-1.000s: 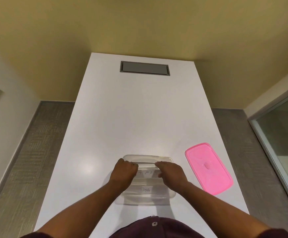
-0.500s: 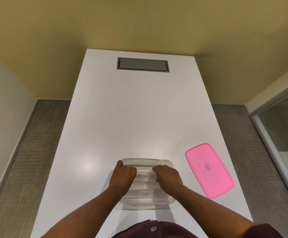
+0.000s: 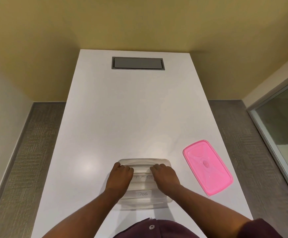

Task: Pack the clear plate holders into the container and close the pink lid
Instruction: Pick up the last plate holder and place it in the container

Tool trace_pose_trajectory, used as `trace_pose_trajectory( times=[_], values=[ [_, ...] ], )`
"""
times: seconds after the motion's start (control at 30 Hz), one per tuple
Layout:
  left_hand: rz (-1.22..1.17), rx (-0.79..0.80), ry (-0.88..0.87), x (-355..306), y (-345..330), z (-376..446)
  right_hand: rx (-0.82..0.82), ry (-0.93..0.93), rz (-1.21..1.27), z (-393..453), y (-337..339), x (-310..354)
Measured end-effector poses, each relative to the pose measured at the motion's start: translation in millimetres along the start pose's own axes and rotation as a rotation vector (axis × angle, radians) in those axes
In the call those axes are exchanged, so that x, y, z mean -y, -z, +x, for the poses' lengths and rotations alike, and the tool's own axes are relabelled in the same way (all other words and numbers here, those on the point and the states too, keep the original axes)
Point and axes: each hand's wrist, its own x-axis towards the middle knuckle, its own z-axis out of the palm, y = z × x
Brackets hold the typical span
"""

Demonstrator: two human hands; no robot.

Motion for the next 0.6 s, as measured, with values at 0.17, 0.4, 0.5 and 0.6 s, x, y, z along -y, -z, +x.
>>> trace_pose_trajectory(
  times=[0.17,0.4,0.5,0.6],
  values=[
    [-0.077,-0.129,-0.012,3.7,-8.2,-1.8,-0.049,-0.005,0.208,-6.7,8.9,-2.8],
    [-0.56,-0.363,0.034,-21.7,23.0,8.5,-0.499,-0.155,0.583,-32.4,29.1,-30.6],
    [-0.734,-0.382,0.048,-49.6,38.2,19.0,-0.567,-0.29,0.726,-48.5,30.8,-58.8],
    [-0.808,-0.366,-0.003,-86.1,53.0,33.7,-0.578,-0.428,0.799,-69.4,21.6,-92.4]
  ],
)
